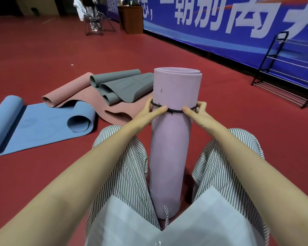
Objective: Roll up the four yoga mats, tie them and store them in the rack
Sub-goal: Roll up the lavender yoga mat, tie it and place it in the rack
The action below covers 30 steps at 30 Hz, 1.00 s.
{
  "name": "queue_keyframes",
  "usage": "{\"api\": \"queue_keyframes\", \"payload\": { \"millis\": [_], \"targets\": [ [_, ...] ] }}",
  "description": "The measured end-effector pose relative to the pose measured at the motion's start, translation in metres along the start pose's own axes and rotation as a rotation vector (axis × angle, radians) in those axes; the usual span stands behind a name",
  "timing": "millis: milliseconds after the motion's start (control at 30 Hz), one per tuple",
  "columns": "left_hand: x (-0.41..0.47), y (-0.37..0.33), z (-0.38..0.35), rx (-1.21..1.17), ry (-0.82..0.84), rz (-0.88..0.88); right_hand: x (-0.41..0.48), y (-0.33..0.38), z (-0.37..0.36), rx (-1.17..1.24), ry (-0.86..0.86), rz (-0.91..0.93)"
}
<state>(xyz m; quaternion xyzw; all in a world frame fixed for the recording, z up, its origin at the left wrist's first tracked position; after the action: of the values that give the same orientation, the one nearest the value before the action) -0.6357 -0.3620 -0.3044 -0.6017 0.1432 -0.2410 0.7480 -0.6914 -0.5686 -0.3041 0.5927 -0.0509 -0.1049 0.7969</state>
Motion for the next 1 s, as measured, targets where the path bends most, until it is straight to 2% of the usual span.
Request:
{"api": "queue_keyframes", "payload": {
  "millis": [100, 200, 233, 367, 433, 500, 600, 767, 833, 900, 1000],
  "targets": [
    [-0.002, 0.002, 0.005, 0.071, 0.029, 0.077, 0.000, -0.006, 0.009, -0.096, 0.056, -0.036],
    [-0.006, -0.001, 0.006, 0.116, 0.055, 0.075, 0.000, -0.010, 0.014, -0.231, 0.061, -0.058],
    [-0.007, -0.004, 0.005, 0.117, 0.049, 0.077, -0.001, -0.008, 0.014, -0.213, 0.042, -0.039],
    [-0.007, -0.007, -0.002, 0.087, 0.038, 0.015, -0.009, 0.005, 0.009, 0.139, -0.056, 0.131],
    [-0.008, -0.010, -0.005, 0.062, 0.077, -0.044, -0.014, 0.009, 0.004, 0.144, -0.020, 0.207],
    [-0.006, -0.008, -0.003, 0.038, 0.082, -0.028, -0.016, 0.012, 0.003, 0.100, 0.012, 0.216],
    [0.000, 0.000, 0.004, 0.045, 0.076, 0.005, -0.016, 0.011, 0.005, -0.064, 0.091, 0.159],
    [-0.009, 0.005, 0.010, 0.227, 0.225, 0.057, -0.017, -0.014, 0.008, -0.613, 0.291, -0.149],
    [-0.012, 0.010, 0.011, 0.295, 0.277, 0.091, -0.020, -0.019, 0.008, -0.691, 0.348, -0.185],
    [-0.009, 0.014, 0.008, 0.232, 0.264, 0.080, -0.022, -0.017, 0.007, -0.602, 0.307, -0.141],
    [-0.010, 0.005, 0.002, 0.041, 0.159, 0.066, -0.024, -0.003, 0.006, -0.137, 0.120, -0.004]
  ]
}}
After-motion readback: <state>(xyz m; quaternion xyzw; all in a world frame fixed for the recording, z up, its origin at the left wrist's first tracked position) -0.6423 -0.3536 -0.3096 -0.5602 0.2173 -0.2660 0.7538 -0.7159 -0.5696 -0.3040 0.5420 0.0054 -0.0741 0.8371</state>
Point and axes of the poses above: each hand's wrist, its own x-axis towards the middle knuckle, its own z-axis out of the back of the hand, y = z × x, the point moved 1 cm from there along x, towards the middle knuckle, and after that the axes turned 3 degrees about -z, right-handed, at the moved point
